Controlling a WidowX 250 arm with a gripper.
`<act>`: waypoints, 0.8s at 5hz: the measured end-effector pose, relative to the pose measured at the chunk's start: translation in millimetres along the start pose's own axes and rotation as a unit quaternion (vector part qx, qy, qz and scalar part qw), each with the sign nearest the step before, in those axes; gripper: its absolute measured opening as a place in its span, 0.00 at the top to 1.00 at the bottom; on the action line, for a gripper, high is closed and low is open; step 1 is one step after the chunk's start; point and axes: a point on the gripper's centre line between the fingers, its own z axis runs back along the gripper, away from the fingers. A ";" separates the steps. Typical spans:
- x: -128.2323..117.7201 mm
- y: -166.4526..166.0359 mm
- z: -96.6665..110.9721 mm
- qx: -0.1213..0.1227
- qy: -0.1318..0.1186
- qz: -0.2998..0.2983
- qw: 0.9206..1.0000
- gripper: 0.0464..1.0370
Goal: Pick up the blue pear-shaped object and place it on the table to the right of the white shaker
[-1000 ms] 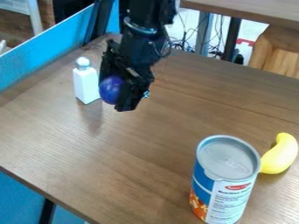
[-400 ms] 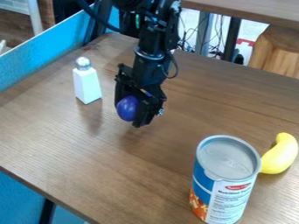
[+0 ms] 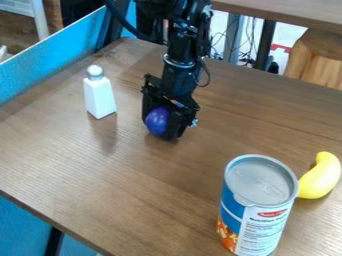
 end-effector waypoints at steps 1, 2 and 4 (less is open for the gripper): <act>10.4 -0.2 -0.1 -0.004 -0.005 0.003 1.000 0.20; 16.1 -2.0 0.3 -0.014 -0.001 0.000 1.000 0.13; -3.0 -5.9 12.8 -0.022 0.010 0.032 0.999 0.03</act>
